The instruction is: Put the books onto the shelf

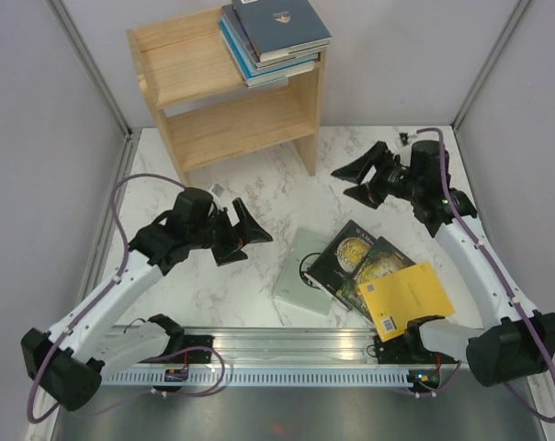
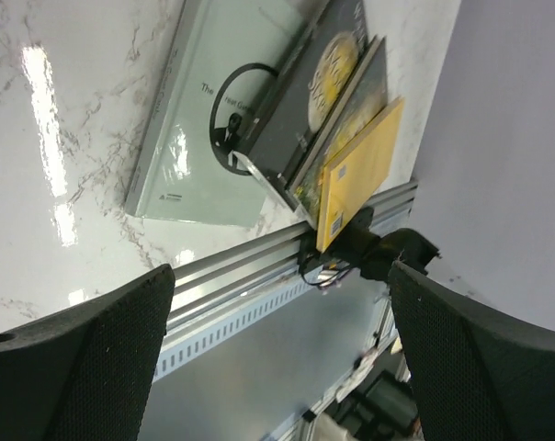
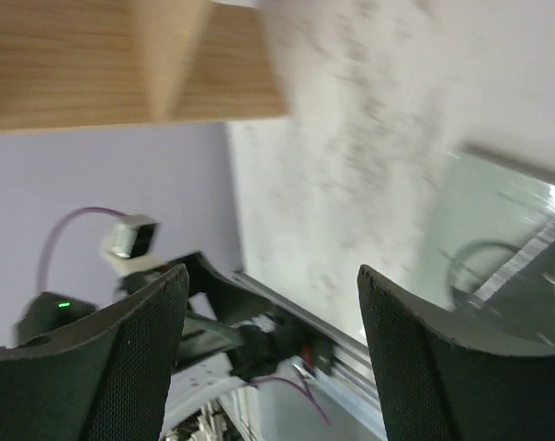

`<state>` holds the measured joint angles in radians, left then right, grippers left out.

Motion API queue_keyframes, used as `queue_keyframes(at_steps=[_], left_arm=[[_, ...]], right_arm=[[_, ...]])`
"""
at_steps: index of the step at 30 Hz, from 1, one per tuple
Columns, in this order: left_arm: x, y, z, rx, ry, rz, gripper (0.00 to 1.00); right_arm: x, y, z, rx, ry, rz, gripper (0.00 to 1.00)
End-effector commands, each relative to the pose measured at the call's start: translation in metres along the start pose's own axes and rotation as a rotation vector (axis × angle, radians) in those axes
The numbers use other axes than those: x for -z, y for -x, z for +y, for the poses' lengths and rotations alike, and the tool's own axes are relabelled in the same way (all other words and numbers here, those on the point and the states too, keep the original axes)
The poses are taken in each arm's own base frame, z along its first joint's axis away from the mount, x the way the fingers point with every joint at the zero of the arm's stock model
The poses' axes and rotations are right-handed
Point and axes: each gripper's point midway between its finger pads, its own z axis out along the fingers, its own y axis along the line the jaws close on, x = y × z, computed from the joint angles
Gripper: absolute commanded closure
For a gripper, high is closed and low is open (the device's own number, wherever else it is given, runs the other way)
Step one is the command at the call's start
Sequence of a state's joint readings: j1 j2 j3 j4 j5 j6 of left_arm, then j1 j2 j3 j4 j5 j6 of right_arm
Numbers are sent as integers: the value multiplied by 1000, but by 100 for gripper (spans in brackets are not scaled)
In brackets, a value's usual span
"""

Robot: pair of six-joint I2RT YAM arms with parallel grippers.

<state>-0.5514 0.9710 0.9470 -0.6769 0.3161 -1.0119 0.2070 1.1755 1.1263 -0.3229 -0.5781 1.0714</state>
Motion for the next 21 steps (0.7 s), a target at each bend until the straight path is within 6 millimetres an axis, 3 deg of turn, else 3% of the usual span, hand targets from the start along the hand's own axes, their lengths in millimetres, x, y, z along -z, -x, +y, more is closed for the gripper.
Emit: queue_keyframes(at_steps=[1, 2, 4, 5, 9, 15, 21], left_arm=[[-22, -12, -11, -148, -108, 104, 0], [-39, -12, -8, -155, -108, 125, 0], [-52, -19, -9, -179, -130, 174, 0], [-69, -19, -8, -184, -139, 191, 0], [-104, -35, -12, -193, -215, 295, 1], [-147, -57, -1, -190, -245, 395, 2], [-175, -76, -2, -202, -255, 456, 2]], right_arm=[[20, -41, -122, 31, -473, 149, 22], [22, -45, -133, 37, -508, 172, 23], [31, -57, -155, 49, -577, 220, 24], [35, -61, -160, 51, -592, 227, 24], [50, -82, -183, 24, -639, 251, 24], [66, -105, -189, -22, -621, 258, 24], [81, -116, -192, -31, -637, 259, 24]])
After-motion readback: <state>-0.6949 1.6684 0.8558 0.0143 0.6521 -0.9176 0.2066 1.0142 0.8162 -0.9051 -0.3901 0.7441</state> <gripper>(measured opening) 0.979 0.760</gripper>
